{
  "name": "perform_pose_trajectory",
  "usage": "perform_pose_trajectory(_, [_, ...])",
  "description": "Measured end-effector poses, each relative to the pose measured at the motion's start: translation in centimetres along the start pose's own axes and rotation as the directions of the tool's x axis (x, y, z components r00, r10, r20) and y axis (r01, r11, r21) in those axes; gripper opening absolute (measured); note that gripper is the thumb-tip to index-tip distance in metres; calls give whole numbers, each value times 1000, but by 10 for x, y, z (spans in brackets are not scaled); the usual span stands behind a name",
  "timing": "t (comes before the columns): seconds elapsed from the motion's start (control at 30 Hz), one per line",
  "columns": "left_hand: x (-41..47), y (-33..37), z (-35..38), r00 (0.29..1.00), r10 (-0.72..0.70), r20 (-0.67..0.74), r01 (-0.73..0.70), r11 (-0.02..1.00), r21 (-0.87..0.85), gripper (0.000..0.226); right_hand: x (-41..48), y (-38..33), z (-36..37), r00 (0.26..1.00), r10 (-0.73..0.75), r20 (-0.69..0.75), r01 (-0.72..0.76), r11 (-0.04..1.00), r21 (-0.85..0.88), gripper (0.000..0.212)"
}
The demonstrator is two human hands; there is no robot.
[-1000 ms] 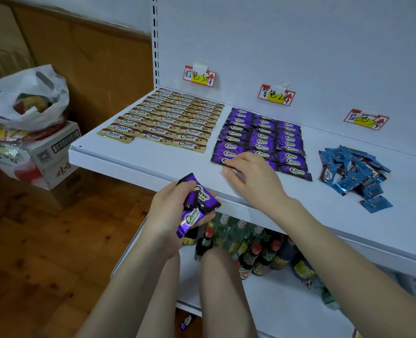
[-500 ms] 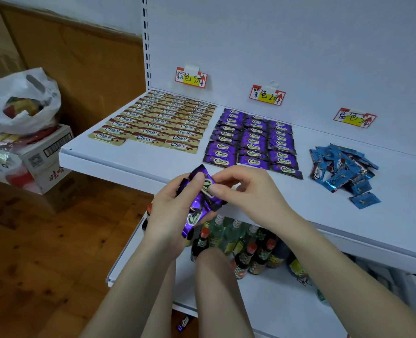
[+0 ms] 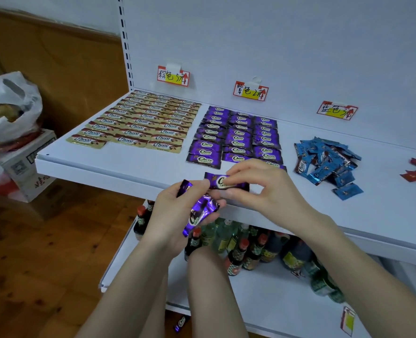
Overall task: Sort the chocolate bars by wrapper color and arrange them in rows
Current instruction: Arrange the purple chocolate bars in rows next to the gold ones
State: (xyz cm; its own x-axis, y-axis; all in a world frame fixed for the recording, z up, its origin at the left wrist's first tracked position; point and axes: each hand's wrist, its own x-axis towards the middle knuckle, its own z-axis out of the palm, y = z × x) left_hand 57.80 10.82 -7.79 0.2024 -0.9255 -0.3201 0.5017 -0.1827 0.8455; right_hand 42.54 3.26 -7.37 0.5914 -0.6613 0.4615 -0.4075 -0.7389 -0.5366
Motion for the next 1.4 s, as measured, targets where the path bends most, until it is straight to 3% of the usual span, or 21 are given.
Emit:
perform_pose_trajectory(0.13, [1, 2, 5, 993, -114, -40, 107, 985, -135, 27, 5, 23, -13, 983, 180, -39, -184, 974, -135, 11])
perform_pose_trajectory(0.27, [-1, 3, 5, 973, -223, -55, 205, 951, -231, 30, 5, 38, -11, 969, 241, 48, -217, 933, -288, 11])
perform_pose_trajectory(0.5, [-6, 3, 7, 985, -170, 24, 170, 952, -256, 6, 16, 43, -1, 963, 270, 22, -250, 917, -312, 17])
perform_pose_trajectory(0.63, [-2, 0, 3, 986, -159, 48, 166, 963, -211, 24, 22, 43, 4, 963, 271, 1, -257, 912, -320, 15])
perform_pose_trajectory(0.8, [-2, 0, 3, 987, -160, 22, 160, 956, -245, 20, 24, 46, 7, 966, 257, -17, -249, 914, -319, 16])
perform_pose_trajectory(0.97, [-3, 3, 2, 979, -201, 28, 200, 930, -308, 34, 22, 49, 12, 967, 250, -53, -253, 908, -334, 23])
perform_pose_trajectory(1.17, [-8, 4, -2, 979, -138, 150, 180, 930, -321, 23, 22, 49, 13, 978, 206, -21, -198, 903, -381, 26])
perform_pose_trajectory(1.4, [-3, 1, -2, 987, -108, 123, 143, 933, -331, 19, 21, 44, 12, 971, 237, -27, -230, 904, -360, 26])
